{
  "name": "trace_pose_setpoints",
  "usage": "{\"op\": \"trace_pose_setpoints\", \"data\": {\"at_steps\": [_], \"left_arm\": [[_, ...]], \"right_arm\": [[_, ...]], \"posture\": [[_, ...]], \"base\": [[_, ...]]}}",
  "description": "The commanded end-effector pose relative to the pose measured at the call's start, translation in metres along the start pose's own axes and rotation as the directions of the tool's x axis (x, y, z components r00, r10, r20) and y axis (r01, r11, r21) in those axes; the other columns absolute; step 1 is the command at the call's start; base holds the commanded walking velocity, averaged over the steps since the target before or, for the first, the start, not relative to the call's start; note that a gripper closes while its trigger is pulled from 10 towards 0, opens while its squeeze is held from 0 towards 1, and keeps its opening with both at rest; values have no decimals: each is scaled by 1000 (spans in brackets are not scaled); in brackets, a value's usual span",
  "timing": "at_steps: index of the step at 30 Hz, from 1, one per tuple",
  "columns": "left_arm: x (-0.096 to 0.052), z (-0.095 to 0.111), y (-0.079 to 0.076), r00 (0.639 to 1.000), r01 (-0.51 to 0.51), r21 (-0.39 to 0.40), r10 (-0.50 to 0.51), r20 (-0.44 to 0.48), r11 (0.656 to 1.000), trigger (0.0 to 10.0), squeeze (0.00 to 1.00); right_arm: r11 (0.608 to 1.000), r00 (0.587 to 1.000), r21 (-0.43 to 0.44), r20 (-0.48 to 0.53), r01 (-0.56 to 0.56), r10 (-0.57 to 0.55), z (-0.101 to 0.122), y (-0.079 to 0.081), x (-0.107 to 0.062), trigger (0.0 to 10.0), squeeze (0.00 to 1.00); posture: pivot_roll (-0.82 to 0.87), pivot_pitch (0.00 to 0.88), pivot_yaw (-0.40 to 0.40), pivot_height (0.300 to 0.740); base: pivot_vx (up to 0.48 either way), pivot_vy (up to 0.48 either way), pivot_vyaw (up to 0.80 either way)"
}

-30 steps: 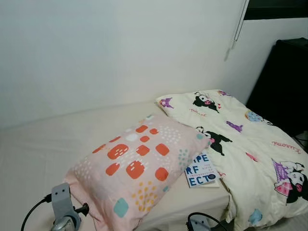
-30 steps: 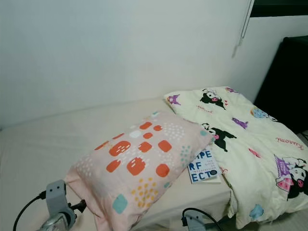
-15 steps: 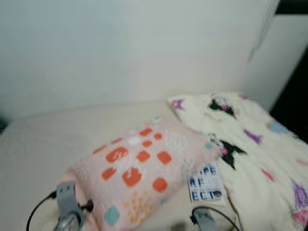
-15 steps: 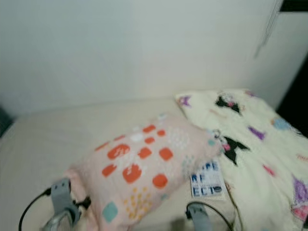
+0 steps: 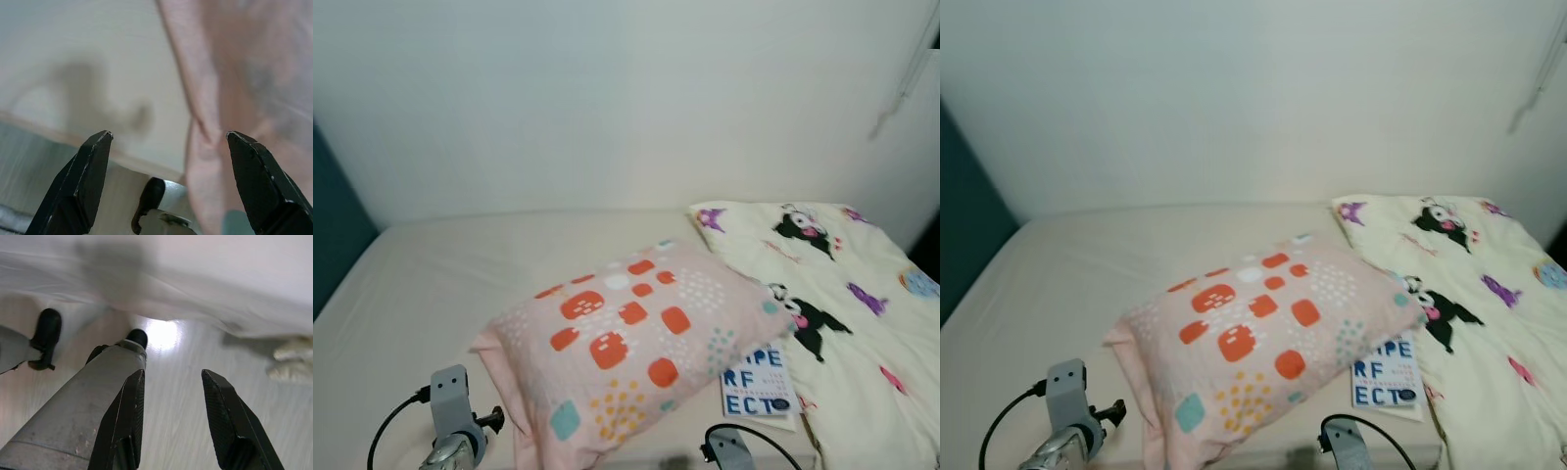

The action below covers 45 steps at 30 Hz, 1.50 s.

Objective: Clean up the room

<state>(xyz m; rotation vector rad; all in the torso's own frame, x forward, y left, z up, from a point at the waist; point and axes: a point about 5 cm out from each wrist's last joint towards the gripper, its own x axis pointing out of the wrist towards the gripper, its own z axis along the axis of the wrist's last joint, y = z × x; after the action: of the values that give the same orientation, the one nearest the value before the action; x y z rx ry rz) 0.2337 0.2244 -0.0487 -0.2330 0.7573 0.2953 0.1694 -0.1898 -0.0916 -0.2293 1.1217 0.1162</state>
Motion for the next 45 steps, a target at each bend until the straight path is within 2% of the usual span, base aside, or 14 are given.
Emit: {"op": "trace_pose_setpoints", "data": {"at_steps": [1, 2, 9, 11, 12, 14, 18, 23, 32, 33, 35, 36, 45], "left_arm": [[0, 1, 1, 1000, 2, 1, -2, 1, 1000, 10000, 0], [1, 3, -4, 999, 32, 8, -32, 10, 999, 10000, 0], [1, 7, -20, 990, 139, -21, -138, 34, 990, 10000, 0], [1, 10, -31, 976, 211, -50, -208, 57, 976, 10000, 0], [1, 11, -39, 965, 255, -1, -254, 57, 967, 10000, 0], [1, 13, -44, 957, 282, 27, -283, 58, 959, 10000, 0], [1, 23, -54, 931, 355, -14, -352, 99, 935, 10000, 0], [1, 28, -58, 926, 366, 7, -364, 101, 931, 10000, 0], [2, 39, -66, 916, 384, -29, -377, 137, 923, 10000, 0], [1, 44, -67, 906, 406, -112, -384, 177, 907, 10000, 0], [1, 46, -67, 903, 414, -137, -386, 189, 900, 10000, 0], [1, 49, -65, 897, 427, -168, -392, 205, 889, 10000, 0], [1, 49, -61, 894, 433, -155, -401, 201, 888, 10000, 0]], "right_arm": [[1000, 1000, -4, 18, 1, -1, 4, 1, 0, 10000, 0], [998, 999, 39, 7, 43, -44, 1, -1, 0, 10000, 0], [995, 996, 50, -23, 82, -81, -3, -3, 0, 10000, 0], [991, 995, 86, -23, 102, -100, -3, -4, 0, 10000, 0], [986, 991, 103, -38, 128, -125, -3, -6, 0, 10000, 0], [985, 990, 101, -41, 139, -135, -3, -7, -1, 10000, 0], [983, 988, 102, -31, 151, -148, -2, -10, -1, 10000, 0], [981, 988, 119, -24, 155, -153, -2, -14, -1, 10000, 0], [971, 987, 185, 5, 154, -158, 2, -23, -2, 10000, 0], [963, 987, 229, 37, 144, -157, 13, -25, -2, 10000, 0], [960, 986, 242, 49, 140, -156, 17, -26, -2, 10000, 0], [953, 984, 274, 85, 128, -157, 27, -29, -3, 10000, 0], [949, 974, 302, 170, 90, -147, 48, -32, -4, 10000, 0]], "posture": [[-17, 0, -17, 719], [-17, 0, -17, 719], [-20, 0, -16, 719], [-21, 0, -16, 719], [-20, 0, -15, 719], [-21, 2, -15, 714], [-20, 6, -15, 694], [-18, 9, -13, 674], [-13, 15, -14, 644], [-18, 19, -16, 634], [-18, 19, -16, 629], [-27, 24, -14, 619], [-41, 41, -11, 589]], "base": [[0, 0, 781], [0, 0, 0], [0, 0, 0], [0, 0, 0], [0, 0, 0], [0, 0, 0], [0, 0, 0], [0, 0, 0], [0, 0, 0], [0, 0, 0], [0, 0, 0], [0, 0, 0], [0, 0, 0]]}}
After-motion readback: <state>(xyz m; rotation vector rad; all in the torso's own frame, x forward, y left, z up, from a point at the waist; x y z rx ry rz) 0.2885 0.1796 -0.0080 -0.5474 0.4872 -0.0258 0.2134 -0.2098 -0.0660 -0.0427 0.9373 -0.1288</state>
